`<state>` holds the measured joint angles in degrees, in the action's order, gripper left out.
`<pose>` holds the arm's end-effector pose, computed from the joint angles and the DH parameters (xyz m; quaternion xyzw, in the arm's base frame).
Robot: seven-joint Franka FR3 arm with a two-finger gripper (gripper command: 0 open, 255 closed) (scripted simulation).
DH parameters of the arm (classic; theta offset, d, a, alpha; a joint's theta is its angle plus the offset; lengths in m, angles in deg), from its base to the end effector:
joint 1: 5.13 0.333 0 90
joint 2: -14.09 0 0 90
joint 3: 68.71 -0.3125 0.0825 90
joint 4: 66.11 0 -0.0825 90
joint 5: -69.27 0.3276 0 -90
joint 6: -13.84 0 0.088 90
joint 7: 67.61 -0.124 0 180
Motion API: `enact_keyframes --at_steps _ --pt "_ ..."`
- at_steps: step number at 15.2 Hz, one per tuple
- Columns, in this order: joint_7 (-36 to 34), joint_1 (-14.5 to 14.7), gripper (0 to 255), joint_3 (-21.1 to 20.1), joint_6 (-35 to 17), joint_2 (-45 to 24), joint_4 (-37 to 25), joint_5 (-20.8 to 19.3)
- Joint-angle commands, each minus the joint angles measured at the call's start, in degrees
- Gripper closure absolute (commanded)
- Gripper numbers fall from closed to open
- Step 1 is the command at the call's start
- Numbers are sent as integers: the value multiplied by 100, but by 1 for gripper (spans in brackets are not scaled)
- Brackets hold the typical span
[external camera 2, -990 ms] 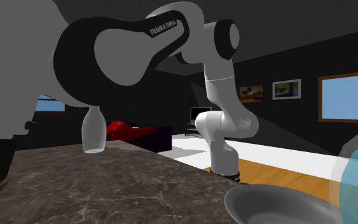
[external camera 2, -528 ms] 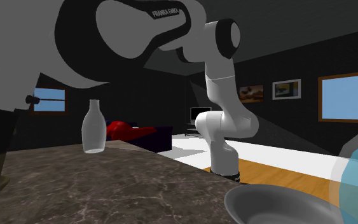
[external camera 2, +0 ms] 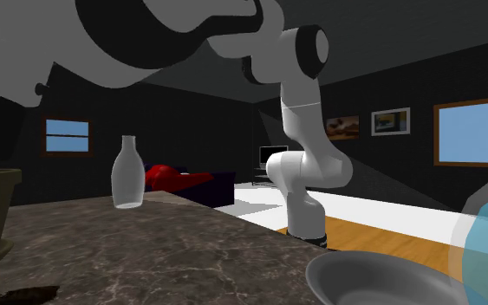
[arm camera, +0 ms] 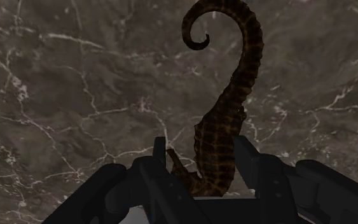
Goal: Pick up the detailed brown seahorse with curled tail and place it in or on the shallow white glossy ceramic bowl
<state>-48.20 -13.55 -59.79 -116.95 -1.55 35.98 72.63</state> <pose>0.5809 -0.1711 0.4332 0.9933 0.0067 0.1109 0.0328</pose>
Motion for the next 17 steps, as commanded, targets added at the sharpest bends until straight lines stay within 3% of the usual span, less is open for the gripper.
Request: enact_keyframes --at_steps 1,8,17 --pt "-11 3 255 3 147 38 -108 -13" --pt "-38 8 255 16 623 173 -451 -50" --pt "-1100 556 255 -290 200 1740 1531 -571"
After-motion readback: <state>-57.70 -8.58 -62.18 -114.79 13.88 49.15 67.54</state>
